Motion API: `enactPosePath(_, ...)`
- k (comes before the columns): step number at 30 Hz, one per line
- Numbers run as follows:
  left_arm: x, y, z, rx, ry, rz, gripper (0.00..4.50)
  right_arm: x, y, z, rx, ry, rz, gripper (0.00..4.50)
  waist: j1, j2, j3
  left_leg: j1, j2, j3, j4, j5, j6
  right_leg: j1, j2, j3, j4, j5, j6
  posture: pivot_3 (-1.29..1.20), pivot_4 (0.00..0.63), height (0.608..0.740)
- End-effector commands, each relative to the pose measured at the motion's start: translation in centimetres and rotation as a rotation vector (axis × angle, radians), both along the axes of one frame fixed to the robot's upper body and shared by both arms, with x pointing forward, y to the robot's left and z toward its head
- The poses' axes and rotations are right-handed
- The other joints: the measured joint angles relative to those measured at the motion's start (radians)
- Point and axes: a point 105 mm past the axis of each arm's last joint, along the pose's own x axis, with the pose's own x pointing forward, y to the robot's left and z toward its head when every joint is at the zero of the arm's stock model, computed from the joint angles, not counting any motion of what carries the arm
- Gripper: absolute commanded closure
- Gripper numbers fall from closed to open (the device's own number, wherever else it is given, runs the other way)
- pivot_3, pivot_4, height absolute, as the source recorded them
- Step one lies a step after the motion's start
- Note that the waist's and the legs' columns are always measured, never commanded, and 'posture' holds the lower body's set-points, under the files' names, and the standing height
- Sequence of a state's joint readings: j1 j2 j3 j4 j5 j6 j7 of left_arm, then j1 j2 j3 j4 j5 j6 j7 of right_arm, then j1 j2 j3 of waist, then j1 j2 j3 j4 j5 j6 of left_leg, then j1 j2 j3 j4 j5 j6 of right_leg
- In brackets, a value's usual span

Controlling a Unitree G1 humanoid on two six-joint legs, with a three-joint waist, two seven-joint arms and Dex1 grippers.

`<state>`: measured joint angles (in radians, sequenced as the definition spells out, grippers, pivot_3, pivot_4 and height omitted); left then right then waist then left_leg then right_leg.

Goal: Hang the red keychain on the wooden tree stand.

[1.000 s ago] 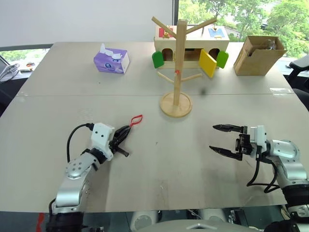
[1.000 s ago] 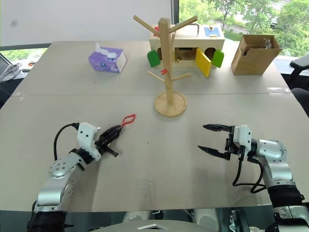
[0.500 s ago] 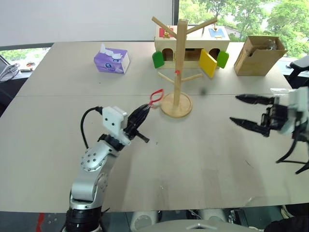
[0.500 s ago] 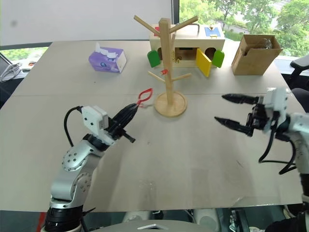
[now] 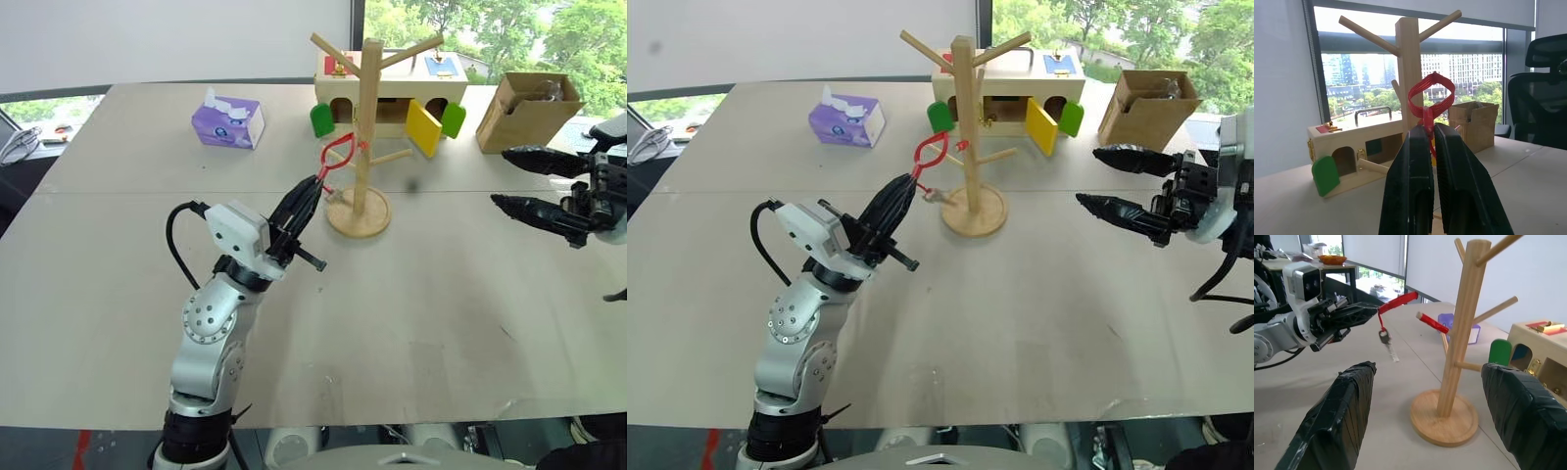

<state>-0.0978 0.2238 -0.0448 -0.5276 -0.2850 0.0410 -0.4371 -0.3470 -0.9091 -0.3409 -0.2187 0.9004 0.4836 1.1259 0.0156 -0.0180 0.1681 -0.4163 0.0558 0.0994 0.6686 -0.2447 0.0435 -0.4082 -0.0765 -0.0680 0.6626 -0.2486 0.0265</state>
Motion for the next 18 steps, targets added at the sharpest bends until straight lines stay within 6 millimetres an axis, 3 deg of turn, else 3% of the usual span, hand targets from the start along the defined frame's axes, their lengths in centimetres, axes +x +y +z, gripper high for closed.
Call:
enactPosePath(1, 0.0, -1.2, 0.8, -0.001, -0.052, -0.013, 4.46, -0.3, -0.1, 0.9, -0.012, -0.054, -0.007, 0.76, 0.0, 0.0, 0.0, 0.0, 0.0, 0.0, 0.0, 0.0, 0.0, 0.0, 0.0, 0.0, 0.0, 0.0, 0.0, 0.0, 0.15, 0.74)
enactPosePath(9, 2.4, -1.8, 0.7, -0.024, -0.04, 0.045, 4.46, -0.1, -0.1, 1.0, -0.012, -0.069, -0.021, 0.76, 0.0, 0.0, 0.0, 0.0, -0.001, 0.0, 0.0, 0.0, 0.0, 0.0, 0.001, 0.0, 0.0, 0.0, 0.0, 0.0, 0.15, 0.74)
enactPosePath(18, 3.7, -2.3, -0.6, 0.015, 0.003, 0.062, 4.46, -0.3, -0.1, 1.1, -0.01, -0.081, -0.032, 0.76, 0.0, 0.0, 0.0, 0.0, -0.001, 0.0, 0.0, 0.0, 0.0, 0.0, 0.001, 0.0, 0.0, 0.0, 0.0, 0.0, 0.15, 0.74)
